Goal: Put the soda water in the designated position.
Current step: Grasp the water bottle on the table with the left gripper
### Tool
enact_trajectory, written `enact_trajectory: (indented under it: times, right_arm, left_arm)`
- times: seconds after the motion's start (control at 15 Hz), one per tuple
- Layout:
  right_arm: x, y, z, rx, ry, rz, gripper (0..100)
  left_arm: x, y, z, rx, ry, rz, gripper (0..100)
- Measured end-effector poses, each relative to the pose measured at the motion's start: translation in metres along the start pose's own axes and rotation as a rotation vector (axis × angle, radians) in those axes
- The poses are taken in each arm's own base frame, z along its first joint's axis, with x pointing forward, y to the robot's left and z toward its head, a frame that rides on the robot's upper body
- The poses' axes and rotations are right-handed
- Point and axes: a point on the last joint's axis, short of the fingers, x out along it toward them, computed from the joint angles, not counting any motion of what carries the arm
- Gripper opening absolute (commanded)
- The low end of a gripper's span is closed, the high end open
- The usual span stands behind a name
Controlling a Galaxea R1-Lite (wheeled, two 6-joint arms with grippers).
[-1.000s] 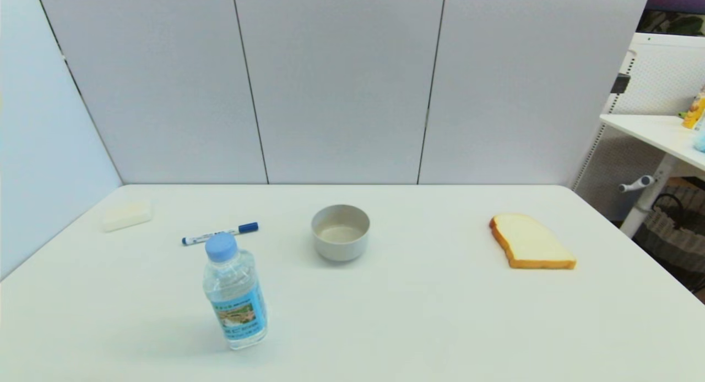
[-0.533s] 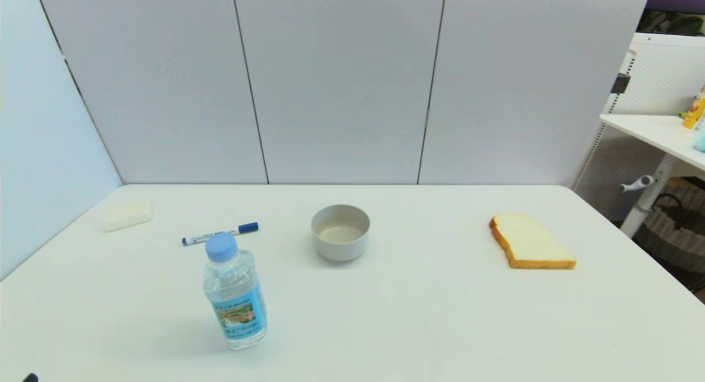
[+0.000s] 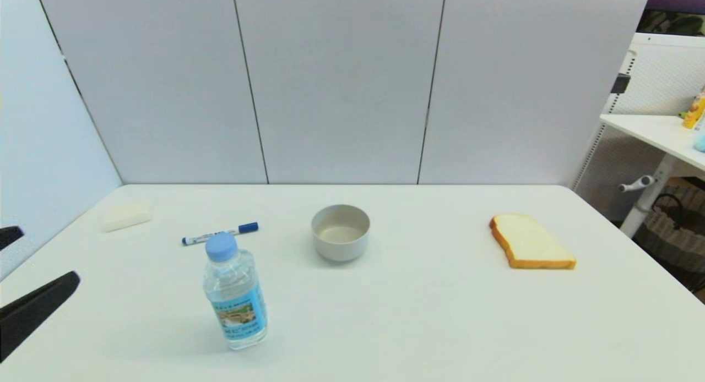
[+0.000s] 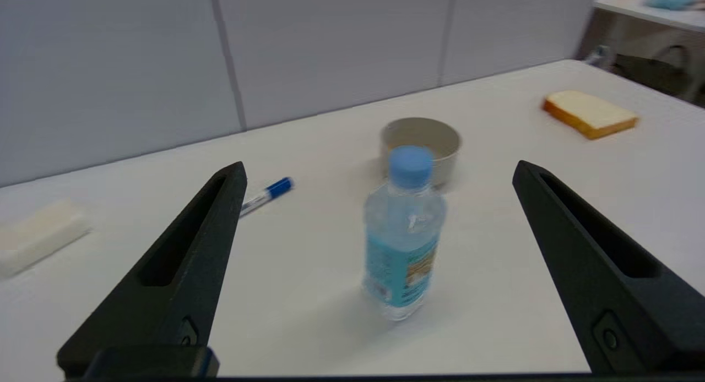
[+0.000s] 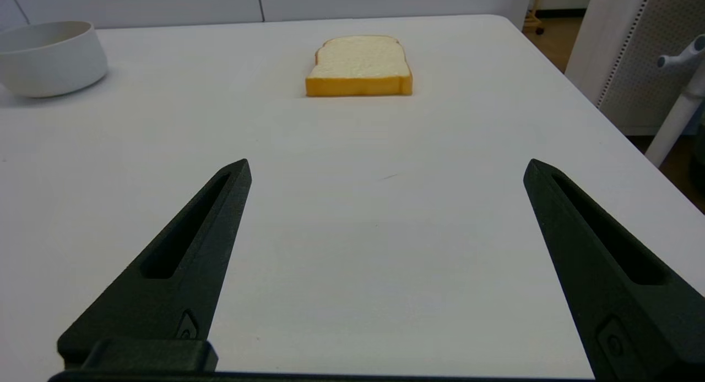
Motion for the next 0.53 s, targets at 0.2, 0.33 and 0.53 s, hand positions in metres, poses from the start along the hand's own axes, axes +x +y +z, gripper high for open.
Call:
enact_trajectory:
  times: [0.2,0.33,0.53]
  right_arm:
    - [0.0,0.0,0.0,0.0,0.0,0.0,100]
    - [0.0,0.0,0.0,0.0,0.0,-0.001,100]
    - [0.0,0.0,0.0,0.0,0.0,0.0,100]
  left_arm:
    - [0.034,0.002,-0.01,-0.015,0.019,-0.133,100]
    - [0.051,0.003,-0.027,-0.03,0.031,-0.199,100]
    - [0.066,0.003,-0.051,-0.067,0.061,-0.279,100]
